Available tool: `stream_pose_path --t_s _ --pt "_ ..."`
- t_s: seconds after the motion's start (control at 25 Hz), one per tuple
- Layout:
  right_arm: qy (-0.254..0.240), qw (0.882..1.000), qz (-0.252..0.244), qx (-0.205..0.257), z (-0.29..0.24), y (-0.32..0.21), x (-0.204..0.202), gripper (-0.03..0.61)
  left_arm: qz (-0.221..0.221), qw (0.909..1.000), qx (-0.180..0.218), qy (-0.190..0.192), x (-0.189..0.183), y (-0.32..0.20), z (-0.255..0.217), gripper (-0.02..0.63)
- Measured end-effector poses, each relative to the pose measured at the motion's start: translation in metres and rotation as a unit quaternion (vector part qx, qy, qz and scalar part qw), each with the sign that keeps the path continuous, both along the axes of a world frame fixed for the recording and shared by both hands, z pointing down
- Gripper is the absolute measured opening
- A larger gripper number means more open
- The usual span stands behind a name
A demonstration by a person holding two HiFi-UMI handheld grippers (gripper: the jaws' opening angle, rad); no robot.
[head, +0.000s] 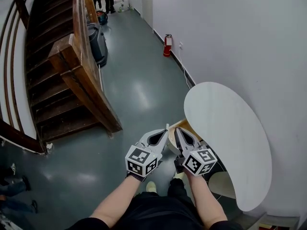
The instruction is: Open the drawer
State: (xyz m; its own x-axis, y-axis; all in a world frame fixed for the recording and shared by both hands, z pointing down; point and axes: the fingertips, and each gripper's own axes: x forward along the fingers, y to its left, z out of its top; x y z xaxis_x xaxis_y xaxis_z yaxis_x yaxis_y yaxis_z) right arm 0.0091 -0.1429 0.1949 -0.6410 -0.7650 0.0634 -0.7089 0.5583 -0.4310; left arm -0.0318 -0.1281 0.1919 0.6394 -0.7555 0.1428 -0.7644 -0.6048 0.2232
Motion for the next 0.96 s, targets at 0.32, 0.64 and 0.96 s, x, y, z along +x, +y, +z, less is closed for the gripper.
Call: stream_pose_path --t_s 0.32,0.64,0.96 --pt "0.018 1.000 -0.003 0.019 -0.010 -0.005 -0.003 0.015 -0.001 0.9999 0.012 -0.003 -0.001 -0.007 -0.012 0.009" --pt "0.028 0.999 -0.003 0.018 -0.010 -0.008 -0.003 0.015 -0.004 1.0000 0.007 -0.003 -0.002 -0.007 -0.009 0.009" --pt "0.032 0.999 -0.007 0.022 -0.012 -0.011 -0.009 0.015 -0.007 0.9999 0.010 -0.003 -0.007 -0.010 -0.010 0.009"
